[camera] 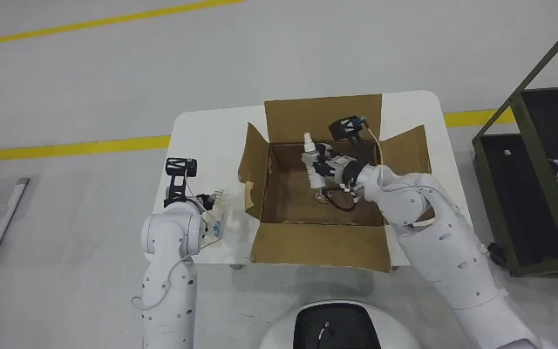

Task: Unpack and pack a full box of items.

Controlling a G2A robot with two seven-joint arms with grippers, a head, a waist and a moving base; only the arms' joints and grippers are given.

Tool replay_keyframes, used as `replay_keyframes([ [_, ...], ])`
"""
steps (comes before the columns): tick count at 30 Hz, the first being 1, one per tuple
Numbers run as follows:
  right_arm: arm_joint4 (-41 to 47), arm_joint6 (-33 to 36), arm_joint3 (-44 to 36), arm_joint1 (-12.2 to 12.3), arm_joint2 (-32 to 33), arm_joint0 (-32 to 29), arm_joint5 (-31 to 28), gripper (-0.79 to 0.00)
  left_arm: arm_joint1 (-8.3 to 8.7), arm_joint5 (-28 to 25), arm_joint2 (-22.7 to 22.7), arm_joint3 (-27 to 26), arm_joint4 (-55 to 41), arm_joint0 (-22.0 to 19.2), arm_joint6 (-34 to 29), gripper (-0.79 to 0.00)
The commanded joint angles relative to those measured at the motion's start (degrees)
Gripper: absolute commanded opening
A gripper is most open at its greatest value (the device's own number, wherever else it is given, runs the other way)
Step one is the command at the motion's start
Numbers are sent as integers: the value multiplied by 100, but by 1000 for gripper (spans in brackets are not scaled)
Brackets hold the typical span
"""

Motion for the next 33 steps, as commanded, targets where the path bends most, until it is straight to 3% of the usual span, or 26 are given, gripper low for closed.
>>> replay_keyframes([
  [1,545,-82,-160,32,248,-216,-260,-785,0,0,0,0,0,0,0,0],
  [10,2552,-208,258,52,585,-376,-992,-785,0,0,0,0,0,0,0,0],
  [23,2565,-243,231,52,590,-382,-998,-785,0,0,0,0,0,0,0,0],
  [29,2348,-639,-859,167,1189,-651,-1372,-785,0,0,0,0,0,0,0,0],
  [33,2032,-652,-1655,289,1980,-1042,-1104,-785,0,0,0,0,0,0,0,0],
])
